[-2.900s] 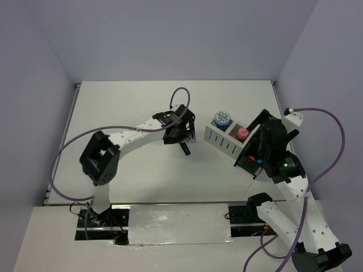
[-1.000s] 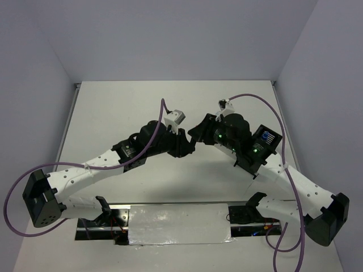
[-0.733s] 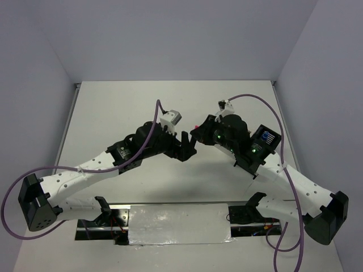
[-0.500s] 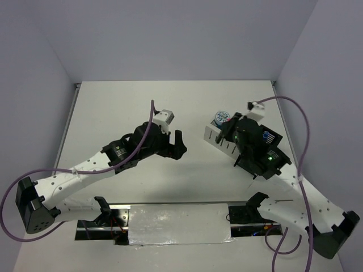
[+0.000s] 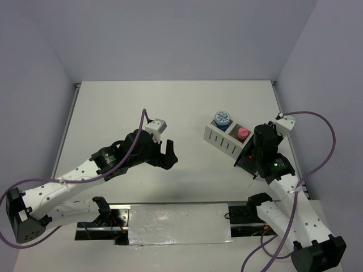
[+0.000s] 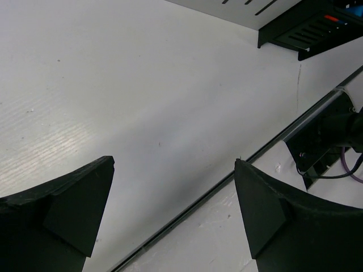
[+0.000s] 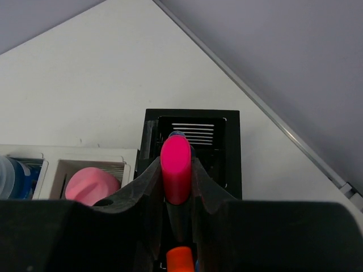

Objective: Sort the stationery into containers
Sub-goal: Place the pen in the storage box.

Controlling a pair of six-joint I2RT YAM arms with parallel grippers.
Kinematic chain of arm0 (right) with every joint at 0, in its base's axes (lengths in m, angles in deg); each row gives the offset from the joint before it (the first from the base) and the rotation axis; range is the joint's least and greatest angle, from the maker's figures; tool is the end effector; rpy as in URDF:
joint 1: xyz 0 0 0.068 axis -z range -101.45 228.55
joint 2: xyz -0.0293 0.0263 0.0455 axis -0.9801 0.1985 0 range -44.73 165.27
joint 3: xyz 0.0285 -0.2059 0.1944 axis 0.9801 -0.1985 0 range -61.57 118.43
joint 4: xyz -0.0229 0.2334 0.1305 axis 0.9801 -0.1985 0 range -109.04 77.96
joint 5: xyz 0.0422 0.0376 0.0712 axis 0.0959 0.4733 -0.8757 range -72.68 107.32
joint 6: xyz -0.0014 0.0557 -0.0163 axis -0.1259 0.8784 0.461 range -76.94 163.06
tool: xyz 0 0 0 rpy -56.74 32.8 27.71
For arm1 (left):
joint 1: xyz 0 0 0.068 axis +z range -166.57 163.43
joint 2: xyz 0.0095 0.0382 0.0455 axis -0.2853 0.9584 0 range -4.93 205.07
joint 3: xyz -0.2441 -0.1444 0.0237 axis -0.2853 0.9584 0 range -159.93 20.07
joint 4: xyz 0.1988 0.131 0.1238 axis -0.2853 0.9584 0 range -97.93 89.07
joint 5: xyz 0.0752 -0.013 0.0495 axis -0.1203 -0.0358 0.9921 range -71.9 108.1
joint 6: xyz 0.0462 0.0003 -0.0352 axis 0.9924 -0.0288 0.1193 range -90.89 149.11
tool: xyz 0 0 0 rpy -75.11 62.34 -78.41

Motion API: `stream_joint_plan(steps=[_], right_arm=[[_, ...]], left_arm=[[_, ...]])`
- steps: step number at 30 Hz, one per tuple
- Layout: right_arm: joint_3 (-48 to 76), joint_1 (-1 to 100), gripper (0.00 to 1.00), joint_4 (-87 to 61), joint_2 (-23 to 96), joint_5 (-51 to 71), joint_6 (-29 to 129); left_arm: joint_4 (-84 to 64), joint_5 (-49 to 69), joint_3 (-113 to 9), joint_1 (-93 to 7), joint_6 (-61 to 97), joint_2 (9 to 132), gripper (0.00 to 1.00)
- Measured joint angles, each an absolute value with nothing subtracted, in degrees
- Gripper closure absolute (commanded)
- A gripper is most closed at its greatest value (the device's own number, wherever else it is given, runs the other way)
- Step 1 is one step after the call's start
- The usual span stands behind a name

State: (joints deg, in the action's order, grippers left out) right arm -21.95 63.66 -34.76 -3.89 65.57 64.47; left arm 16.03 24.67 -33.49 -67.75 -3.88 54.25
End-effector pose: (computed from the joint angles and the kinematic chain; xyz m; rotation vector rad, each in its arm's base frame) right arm 0.1603 0.0106 0.3074 0.6218 1.7565 -0.3989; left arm 0.1517 -0.1807 0.3287 0.2720 2.1607 -0.7567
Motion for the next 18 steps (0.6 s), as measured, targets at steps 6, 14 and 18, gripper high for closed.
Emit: stream_joint_plan(steps=[6,14,18], right_arm=[[-23.1,64.3,0.96,-31.6,-3.2,63.5,64.0],[-25.3,64.3,0.85,-31.2,-4.4,61.4,65.6],[-26.5,64.3,0.54,-31.7,-6.3,60.4,66.5]], left_arm=[[16.1,23.1,-33.5,-67.7,-3.8,54.3,0.01],[19.2,24.5,-34.1,-65.4,-4.0,54.4,0.01],[22.1,26.1,-35.5,-61.1,-4.1,54.6,0.01]])
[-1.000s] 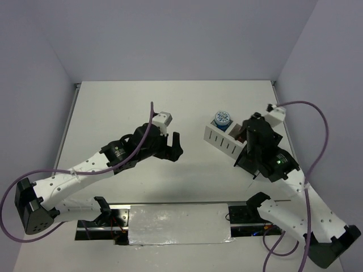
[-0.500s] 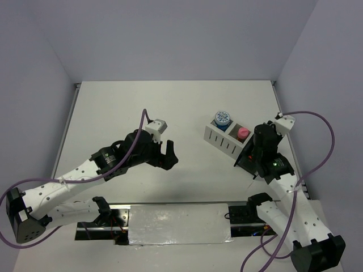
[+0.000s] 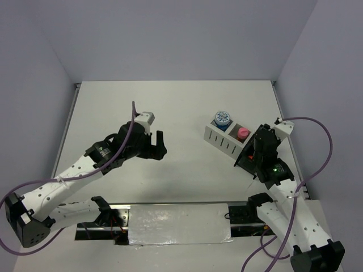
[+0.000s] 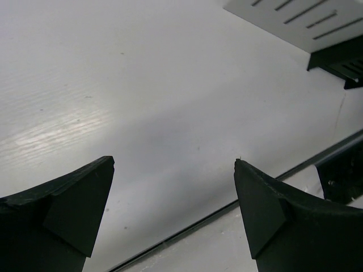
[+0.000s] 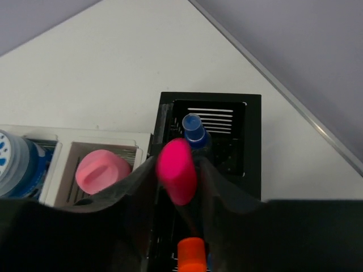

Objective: Sort the stationery into containers
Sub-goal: Place the pen in the storage box, then reset both arms

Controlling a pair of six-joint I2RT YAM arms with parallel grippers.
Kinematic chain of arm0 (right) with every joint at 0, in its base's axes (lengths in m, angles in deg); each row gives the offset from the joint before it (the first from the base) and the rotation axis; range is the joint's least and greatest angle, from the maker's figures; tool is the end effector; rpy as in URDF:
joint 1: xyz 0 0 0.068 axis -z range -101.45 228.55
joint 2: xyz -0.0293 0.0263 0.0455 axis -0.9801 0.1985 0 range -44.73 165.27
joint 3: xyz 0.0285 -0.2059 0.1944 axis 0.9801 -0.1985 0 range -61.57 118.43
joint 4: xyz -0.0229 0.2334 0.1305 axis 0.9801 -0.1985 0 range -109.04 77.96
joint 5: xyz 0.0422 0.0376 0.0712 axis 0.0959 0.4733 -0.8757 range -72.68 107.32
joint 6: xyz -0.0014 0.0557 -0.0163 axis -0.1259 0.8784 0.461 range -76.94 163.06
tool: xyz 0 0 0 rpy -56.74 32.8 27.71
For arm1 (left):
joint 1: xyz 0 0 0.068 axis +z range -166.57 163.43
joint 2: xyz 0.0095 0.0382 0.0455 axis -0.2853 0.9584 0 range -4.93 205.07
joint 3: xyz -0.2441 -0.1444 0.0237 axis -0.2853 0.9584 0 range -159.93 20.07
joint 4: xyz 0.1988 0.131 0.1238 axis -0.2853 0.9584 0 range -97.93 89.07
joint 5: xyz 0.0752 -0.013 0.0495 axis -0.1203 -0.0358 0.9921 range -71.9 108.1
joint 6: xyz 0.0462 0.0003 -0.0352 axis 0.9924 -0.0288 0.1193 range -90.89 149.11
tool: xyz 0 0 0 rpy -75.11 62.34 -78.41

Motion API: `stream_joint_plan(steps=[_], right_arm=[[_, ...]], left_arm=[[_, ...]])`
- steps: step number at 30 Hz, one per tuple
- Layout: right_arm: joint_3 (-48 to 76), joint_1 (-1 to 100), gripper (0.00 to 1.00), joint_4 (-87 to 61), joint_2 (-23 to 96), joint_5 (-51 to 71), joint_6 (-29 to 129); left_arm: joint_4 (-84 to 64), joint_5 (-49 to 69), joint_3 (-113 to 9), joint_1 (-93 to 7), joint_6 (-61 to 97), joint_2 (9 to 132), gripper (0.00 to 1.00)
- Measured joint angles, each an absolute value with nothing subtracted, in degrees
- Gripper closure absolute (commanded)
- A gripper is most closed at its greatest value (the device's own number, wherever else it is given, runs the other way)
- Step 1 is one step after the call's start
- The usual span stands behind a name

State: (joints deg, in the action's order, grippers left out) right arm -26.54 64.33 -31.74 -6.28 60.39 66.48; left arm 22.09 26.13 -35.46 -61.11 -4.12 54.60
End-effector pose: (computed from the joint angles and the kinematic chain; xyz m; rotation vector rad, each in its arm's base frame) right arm 0.1575 0.0107 0.2891 0.6158 1.7678 -0.2906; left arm 0.1691 -0.1581 0.3293 0.1365 2.2224 -0.6208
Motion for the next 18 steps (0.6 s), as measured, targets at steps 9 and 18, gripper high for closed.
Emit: stream_joint_plan(steps=[9,18], right_arm=[[-27.2,64.3,0.05,-33.7,-10.0,58.5,66.2],[-15.3,64.3,0.0,-43.8,-12.3,46.6,63.3]], left_arm=[[30.5,30.4,-41.4,-51.1,-5.4,55.1,0.01],[43.4,42.1,-54.3,-47.0,-5.9,56.4,0.01]])
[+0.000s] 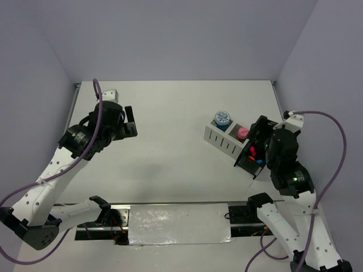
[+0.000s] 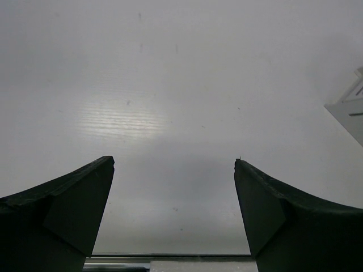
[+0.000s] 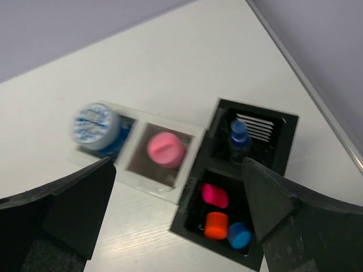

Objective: Sort the stationery into containers
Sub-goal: Reset both arms

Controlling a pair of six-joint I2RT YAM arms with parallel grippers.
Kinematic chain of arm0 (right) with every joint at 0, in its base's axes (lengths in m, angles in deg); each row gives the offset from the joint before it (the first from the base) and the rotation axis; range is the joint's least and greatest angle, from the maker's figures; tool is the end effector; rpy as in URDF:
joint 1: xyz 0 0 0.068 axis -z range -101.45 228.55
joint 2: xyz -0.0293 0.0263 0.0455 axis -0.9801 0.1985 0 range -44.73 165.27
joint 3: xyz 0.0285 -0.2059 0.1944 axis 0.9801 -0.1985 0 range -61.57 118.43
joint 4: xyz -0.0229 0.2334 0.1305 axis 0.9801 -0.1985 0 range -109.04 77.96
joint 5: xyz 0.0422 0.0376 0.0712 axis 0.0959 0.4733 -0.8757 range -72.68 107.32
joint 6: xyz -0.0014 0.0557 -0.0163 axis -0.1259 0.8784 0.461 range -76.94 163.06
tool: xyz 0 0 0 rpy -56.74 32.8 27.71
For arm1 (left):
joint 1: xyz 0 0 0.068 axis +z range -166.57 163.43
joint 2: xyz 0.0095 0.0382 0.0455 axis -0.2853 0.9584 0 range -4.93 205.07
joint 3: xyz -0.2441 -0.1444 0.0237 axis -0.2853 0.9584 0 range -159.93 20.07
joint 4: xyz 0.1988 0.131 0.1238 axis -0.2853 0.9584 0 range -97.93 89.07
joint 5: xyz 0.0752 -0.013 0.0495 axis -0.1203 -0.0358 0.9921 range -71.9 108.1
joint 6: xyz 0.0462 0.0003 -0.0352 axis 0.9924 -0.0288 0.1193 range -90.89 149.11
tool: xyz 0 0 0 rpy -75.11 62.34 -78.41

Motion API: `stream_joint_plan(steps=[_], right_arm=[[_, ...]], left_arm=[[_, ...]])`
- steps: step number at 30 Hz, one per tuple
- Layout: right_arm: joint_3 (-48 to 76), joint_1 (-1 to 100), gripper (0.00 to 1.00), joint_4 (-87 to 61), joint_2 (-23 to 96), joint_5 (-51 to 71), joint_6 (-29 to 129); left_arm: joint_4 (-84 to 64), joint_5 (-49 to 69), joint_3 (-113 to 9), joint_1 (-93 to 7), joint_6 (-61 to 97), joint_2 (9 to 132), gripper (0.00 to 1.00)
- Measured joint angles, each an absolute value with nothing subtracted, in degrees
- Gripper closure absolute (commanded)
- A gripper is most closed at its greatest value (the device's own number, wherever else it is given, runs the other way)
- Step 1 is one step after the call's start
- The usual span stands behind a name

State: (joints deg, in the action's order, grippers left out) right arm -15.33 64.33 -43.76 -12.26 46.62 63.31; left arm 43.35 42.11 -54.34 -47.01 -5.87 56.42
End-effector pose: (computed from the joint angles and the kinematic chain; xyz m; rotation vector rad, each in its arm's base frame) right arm 0.1240 0.0105 0.3461 0.4391 1.7904 -0.0619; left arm 0.1879 -0.0906 0.4020 -0.3093 2.1550 -0.1806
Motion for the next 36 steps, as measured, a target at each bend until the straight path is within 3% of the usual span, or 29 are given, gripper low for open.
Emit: stream_joint_plan(steps=[5,12,22,29,36], right_arm=[[3.1,64.3,0.0,-53.0,-10.0,38.5,60.1],[18.0,64.3,0.0,-68.8,-11.4,33.3,56.0],[34.9,64.3,0.0,-85.8,-17.8,31.5,54.9],[31.0,64.3,0.0,-87.6,-29.2,29.3,56.7],[25.3,64.3,0.0,-89.6,-30.2,28.1,57.2]], left_arm=[[48.1,49.8,-60.2,-47.0,-5.4,56.0,0.01],[52.6,57.2,-63.4,-47.0,-2.7,51.3,0.01],[60.2,58.8,-62.1,-47.0,-2.5,29.6,0.01],[68.0,59.2,-60.5,-46.8,-5.5,19.3,0.01],[70.2,58.6,-61.3,-46.2,-7.4,14.6,0.01]])
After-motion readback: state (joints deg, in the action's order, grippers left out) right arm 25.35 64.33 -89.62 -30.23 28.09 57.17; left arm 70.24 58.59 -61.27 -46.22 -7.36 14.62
